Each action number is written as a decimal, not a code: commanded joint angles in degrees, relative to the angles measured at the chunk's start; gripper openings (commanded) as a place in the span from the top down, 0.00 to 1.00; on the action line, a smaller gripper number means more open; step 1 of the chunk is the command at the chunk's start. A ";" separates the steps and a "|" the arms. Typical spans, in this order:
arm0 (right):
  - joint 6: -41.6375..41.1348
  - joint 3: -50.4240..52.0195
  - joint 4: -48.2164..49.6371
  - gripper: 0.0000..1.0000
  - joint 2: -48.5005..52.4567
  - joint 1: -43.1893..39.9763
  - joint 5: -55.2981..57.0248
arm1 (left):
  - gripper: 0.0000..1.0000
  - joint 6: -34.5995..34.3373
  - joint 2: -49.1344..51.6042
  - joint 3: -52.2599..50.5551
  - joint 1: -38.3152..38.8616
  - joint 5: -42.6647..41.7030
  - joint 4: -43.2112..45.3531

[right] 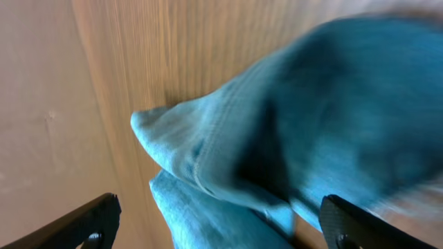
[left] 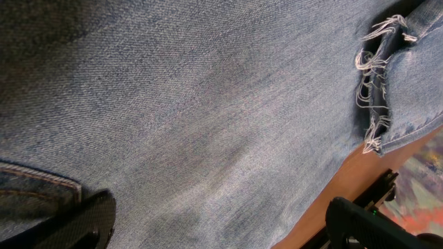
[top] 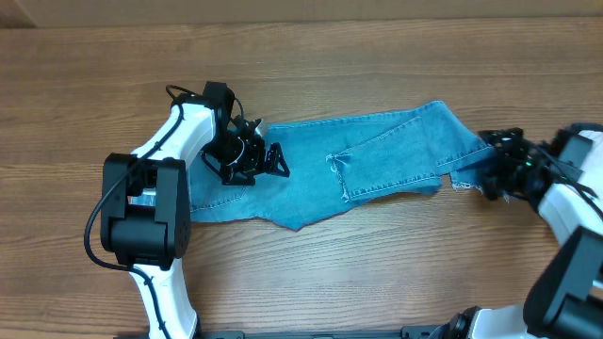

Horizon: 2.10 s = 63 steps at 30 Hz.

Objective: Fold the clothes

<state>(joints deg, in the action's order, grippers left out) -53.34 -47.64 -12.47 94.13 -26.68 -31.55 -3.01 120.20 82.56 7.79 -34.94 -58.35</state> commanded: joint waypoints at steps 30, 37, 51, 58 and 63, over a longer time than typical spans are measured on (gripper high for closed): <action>40.96 -16.96 -26.53 0.71 2.40 50.73 56.68 | 0.00 -0.87 1.14 -0.17 -0.15 0.83 -0.33; 34.77 -16.94 -36.74 0.64 2.40 51.47 51.04 | 0.00 -0.87 1.14 -0.17 -0.13 0.81 -0.11; 8.22 -27.23 -47.54 0.00 -21.62 32.46 38.66 | 0.00 -0.81 1.14 -0.17 -0.15 0.87 -0.31; 24.65 -23.43 -49.24 0.00 -14.82 -1.90 8.68 | 0.00 -0.59 1.14 -0.17 -0.13 0.85 -0.13; 32.61 -22.82 -51.87 0.00 -1.31 -7.80 -11.52 | 0.00 -0.61 1.14 -0.17 -0.15 0.83 -0.02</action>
<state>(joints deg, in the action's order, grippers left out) -26.74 -71.20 -63.37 87.26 -33.82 -27.86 -3.03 120.20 82.56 7.79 -34.94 -58.52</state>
